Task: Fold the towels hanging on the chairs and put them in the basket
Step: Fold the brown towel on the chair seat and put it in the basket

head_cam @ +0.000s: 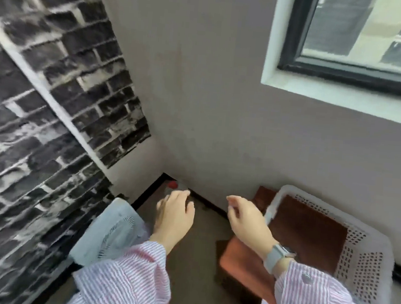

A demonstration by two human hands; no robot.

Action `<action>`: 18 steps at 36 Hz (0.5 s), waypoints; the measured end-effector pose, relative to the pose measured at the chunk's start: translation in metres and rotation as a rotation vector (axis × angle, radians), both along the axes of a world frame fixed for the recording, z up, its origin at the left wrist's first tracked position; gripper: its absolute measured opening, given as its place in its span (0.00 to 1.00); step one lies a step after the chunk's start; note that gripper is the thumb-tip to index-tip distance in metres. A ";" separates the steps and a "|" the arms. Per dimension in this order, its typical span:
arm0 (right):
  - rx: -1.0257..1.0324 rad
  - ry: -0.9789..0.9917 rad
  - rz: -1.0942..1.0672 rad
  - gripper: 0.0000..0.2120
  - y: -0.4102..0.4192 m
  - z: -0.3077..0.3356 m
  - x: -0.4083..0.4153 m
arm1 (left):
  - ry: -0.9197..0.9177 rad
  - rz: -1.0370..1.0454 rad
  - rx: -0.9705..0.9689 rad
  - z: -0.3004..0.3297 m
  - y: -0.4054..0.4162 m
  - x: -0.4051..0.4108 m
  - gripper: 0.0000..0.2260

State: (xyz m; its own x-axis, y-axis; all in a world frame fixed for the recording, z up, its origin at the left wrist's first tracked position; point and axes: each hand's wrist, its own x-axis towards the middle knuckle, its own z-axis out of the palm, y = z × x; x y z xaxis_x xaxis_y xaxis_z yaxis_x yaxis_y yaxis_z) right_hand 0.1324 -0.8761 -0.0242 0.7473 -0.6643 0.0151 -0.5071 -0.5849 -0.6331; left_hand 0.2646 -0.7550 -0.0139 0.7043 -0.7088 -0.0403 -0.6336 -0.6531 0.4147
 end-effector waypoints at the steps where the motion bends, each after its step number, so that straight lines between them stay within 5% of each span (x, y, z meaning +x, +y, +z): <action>1: -0.001 -0.003 0.050 0.15 0.027 0.008 0.011 | 0.007 0.044 -0.024 0.009 0.033 0.005 0.16; 18: 0.004 0.123 1.125 0.09 0.547 0.072 0.123 | -0.086 1.002 -0.169 0.064 0.619 -0.045 0.12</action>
State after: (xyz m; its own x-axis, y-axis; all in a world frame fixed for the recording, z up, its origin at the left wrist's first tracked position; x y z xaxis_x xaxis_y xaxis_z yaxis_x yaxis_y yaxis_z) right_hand 0.2555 -0.3290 0.0476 0.9168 0.3866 -0.1001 0.2471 -0.7460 -0.6184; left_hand 0.2196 -0.1357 0.0496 0.9725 0.2167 0.0849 0.1401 -0.8365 0.5297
